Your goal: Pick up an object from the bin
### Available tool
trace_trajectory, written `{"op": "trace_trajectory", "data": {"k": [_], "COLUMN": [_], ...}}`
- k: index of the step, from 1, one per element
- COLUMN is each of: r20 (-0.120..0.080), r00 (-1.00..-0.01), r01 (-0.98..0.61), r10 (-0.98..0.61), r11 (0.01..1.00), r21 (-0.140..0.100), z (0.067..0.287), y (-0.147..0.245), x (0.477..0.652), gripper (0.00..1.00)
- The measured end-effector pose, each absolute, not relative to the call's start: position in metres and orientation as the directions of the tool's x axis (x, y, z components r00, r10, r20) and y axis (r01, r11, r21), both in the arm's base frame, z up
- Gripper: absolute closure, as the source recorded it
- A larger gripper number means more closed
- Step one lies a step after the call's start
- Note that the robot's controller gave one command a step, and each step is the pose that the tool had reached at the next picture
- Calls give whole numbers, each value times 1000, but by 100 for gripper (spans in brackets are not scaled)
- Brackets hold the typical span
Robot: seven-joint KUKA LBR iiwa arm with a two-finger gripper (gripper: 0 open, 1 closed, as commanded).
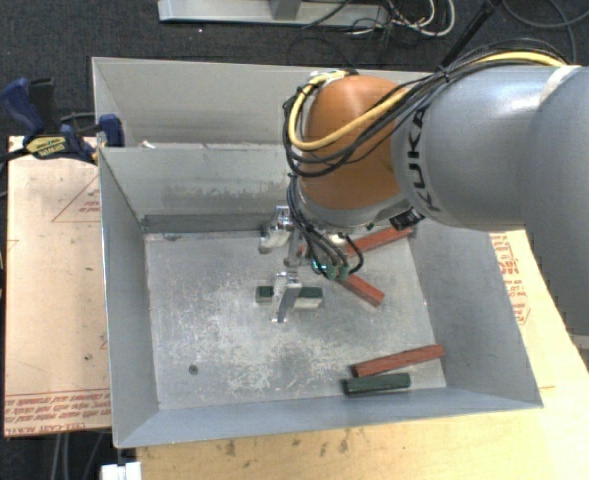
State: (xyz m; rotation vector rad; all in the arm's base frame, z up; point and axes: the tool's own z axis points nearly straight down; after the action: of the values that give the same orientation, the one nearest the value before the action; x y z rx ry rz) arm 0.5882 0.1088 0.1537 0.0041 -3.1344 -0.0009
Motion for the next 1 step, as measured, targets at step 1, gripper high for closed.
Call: {"op": "trace_trajectory", "data": {"k": [1], "r20": [0], "r00": [-1000], "r01": [-1], "r10": [-1], "r11": [1000], "r21": [1], "z": [158], "y": [108], "x": [590], "gripper": [0]}}
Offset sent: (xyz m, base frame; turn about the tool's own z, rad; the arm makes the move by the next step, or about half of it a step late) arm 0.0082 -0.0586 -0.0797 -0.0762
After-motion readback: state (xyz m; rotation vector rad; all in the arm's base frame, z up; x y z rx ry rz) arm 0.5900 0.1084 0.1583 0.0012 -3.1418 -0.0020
